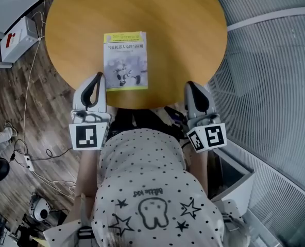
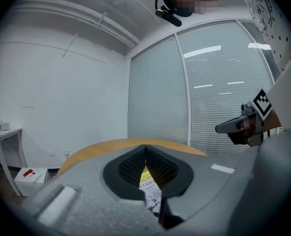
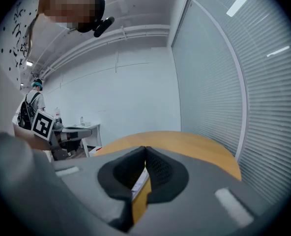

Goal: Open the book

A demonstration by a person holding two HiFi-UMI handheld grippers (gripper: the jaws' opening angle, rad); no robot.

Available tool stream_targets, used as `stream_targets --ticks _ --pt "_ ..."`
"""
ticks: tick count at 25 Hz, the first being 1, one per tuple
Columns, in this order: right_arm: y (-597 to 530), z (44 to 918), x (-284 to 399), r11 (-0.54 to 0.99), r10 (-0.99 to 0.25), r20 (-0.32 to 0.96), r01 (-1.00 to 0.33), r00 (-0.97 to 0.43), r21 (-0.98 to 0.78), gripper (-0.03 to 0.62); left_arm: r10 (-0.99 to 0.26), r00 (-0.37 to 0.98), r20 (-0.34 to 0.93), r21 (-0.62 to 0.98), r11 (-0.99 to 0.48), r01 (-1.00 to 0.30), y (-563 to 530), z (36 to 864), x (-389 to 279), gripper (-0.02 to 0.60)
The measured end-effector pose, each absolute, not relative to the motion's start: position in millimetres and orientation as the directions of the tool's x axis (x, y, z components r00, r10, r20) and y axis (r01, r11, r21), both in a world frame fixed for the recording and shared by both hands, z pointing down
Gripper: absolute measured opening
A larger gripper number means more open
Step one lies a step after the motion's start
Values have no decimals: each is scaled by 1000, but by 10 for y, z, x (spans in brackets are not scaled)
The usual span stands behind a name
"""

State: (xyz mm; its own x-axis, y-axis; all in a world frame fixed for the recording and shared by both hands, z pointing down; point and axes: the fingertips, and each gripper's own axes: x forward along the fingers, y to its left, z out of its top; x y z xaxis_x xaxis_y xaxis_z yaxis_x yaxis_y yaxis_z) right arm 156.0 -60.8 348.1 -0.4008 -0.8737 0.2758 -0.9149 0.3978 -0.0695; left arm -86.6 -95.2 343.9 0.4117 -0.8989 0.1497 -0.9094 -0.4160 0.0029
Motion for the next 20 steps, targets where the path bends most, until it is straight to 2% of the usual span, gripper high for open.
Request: stream_targets --ticks 20 --pt "-792 3586 1778 368 -880 297 -927 -371 -66 5 -866 466 180 12 -472 -881 -1080 3548 -619 11"
